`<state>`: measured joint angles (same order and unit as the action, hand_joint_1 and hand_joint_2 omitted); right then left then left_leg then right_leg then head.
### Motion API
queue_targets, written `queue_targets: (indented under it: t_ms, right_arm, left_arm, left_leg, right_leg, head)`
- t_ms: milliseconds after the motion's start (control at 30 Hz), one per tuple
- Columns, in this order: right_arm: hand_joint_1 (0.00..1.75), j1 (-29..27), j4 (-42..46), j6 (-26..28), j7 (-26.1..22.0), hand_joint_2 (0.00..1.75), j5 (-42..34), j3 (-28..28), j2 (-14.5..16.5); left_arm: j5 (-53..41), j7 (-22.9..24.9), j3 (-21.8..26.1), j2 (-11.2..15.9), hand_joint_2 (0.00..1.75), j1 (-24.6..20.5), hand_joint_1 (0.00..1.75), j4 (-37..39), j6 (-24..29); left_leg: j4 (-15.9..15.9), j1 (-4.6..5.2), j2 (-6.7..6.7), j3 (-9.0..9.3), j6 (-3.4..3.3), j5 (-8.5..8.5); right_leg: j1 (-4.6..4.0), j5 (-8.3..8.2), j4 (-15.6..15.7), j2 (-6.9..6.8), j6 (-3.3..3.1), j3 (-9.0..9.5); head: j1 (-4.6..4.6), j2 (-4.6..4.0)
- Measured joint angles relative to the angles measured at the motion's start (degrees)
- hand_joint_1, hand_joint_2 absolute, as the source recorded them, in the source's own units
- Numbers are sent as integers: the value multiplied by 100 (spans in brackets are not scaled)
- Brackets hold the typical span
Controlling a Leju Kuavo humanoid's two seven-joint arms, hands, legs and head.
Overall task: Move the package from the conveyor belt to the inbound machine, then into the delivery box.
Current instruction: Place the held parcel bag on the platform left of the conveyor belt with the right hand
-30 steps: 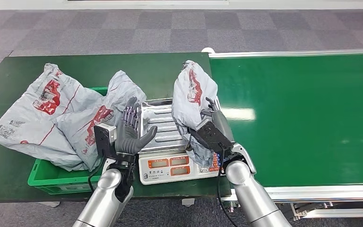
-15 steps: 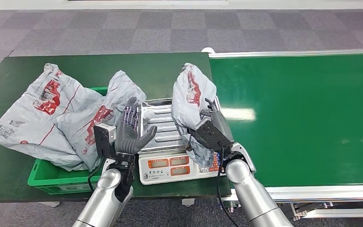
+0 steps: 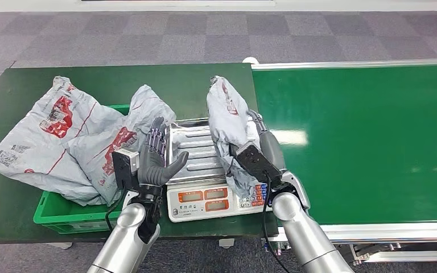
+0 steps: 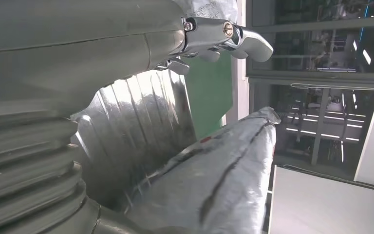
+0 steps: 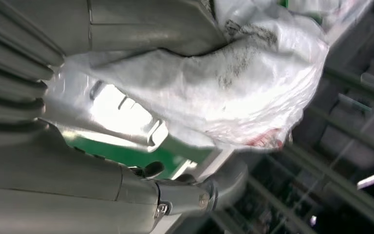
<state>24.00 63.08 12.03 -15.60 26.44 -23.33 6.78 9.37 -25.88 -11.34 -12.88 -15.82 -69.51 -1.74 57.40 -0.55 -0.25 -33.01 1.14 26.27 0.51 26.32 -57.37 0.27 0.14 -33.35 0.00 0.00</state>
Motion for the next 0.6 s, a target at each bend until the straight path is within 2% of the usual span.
queue_targets:
  t_ms: [133,233,600]
  right_arm:
    - [0,-10,2,314,16,0,70,105,-11]
    - [0,-22,8,356,27,0,77,155,-17]
    - [0,-33,14,59,12,0,-83,209,-19]
  left_arm:
    - [1,0,-1,12,175,3,0,0,10]
    - [-1,0,-1,14,175,3,0,0,13]
    - [0,-4,0,16,175,-1,0,0,13]
  left_leg:
    - [0,0,0,0,0,0]
    - [0,0,0,0,0,0]
    - [0,0,0,0,0,0]
  right_leg:
    - [0,0,0,0,0,0]
    - [0,0,0,0,0,-1]
    - [0,0,0,0,0,-1]
  head:
    - [-1,1]
    - [0,0]
    - [0,0]
